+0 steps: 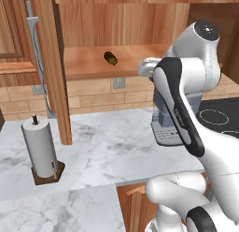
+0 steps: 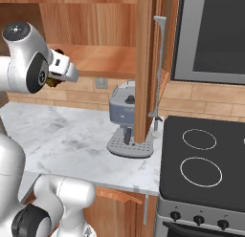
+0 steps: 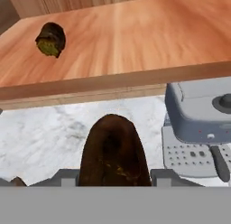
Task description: Pick the sweet potatos from the cabinet and place them in one bowl. Pick the potato from the sink and place it in the other bowl.
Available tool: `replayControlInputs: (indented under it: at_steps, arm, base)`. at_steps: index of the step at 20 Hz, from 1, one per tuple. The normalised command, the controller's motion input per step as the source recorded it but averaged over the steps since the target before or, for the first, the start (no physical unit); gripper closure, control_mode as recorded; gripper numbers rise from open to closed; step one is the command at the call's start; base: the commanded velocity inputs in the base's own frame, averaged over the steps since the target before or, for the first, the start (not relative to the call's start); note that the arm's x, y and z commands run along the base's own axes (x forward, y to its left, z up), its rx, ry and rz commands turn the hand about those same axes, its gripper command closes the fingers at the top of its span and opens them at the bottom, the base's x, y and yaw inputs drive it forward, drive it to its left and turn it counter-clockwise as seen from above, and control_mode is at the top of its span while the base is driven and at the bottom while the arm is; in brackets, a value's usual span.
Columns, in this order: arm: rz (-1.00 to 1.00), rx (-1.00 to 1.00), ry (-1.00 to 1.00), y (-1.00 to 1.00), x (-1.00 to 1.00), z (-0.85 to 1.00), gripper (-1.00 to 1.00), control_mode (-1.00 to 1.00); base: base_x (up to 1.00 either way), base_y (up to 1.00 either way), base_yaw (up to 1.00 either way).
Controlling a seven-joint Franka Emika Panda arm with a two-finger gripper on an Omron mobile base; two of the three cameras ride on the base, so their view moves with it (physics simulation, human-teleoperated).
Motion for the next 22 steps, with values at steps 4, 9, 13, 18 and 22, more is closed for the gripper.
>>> replayControlInputs:
  at_steps: [4,9,13,18,22]
  arm:
    - [0.0,-0.14,0.35,0.0,-0.2,0.0,1.0,-1.0]
    - [0.0,-0.11,0.34,0.0,-0.06,0.0,1.0,-1.0]
    - [0.0,0.0,0.04,-0.15,-0.4,-0.13,1.0,-1.0]
    - [0.0,0.0,-0.01,-0.15,-0.42,-0.57,1.0,-1.0]
    - [0.0,0.0,-0.01,-0.14,-0.42,-0.44,1.0,-1.0]
  base:
    - [0.0,0.0,0.0]
    - [0.0,0.0,0.0]
    - [0.0,0.0,0.0]
    - [0.0,0.0,0.0]
    - [0.0,0.0,0.0]
